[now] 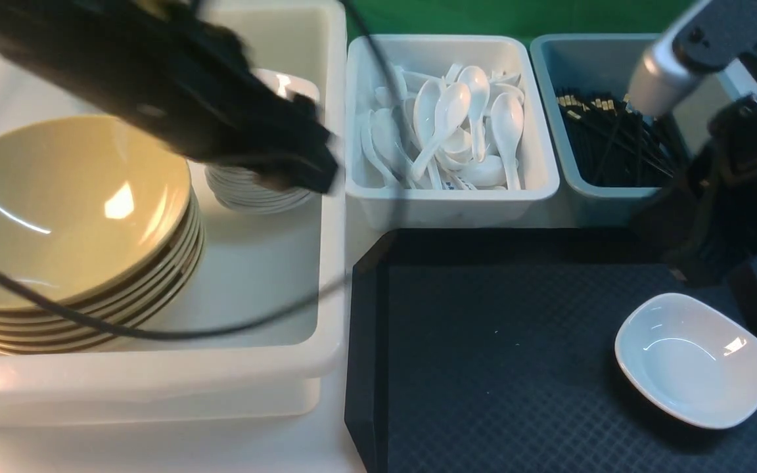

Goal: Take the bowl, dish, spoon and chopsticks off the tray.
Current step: Use the left arm to grab the plate, then use the left arm to put the plate into the large storage box on the left

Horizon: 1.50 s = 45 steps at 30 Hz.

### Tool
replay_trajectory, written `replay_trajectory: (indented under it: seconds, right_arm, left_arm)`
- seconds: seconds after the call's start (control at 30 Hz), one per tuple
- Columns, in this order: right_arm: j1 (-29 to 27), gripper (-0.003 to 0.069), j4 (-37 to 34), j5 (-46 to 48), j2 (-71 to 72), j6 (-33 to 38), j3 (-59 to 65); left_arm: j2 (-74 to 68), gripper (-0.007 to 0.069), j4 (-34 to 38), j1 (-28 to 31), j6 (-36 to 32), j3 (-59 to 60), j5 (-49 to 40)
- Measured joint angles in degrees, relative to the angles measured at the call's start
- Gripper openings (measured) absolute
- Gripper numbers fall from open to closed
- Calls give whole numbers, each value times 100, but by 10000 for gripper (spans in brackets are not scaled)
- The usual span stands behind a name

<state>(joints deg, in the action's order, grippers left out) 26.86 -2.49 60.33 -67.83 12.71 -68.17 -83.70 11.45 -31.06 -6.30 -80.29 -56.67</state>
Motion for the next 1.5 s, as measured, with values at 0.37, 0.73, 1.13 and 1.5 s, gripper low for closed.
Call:
replay_trajectory:
  seconds: [0.37,0.73,1.13,1.5]
  right_arm:
    - [0,37,1427,577,1691,-1271,673]
    - [0,38,1532,804,2742,-1440,1333]
    - [0,42,1630,728,2746,-1271,1434]
    - [0,45,1520,191,2739,-1271,1434]
  left_arm:
    - [-2327,418,66,-1712,84,-1058,969]
    - [-4352,418,269,-2244,84,-2358,1362]
    - [-5103,113,797,-2341,103,-3151,1500]
    - [-4162,2,370,-1620,-216,-4246,-175]
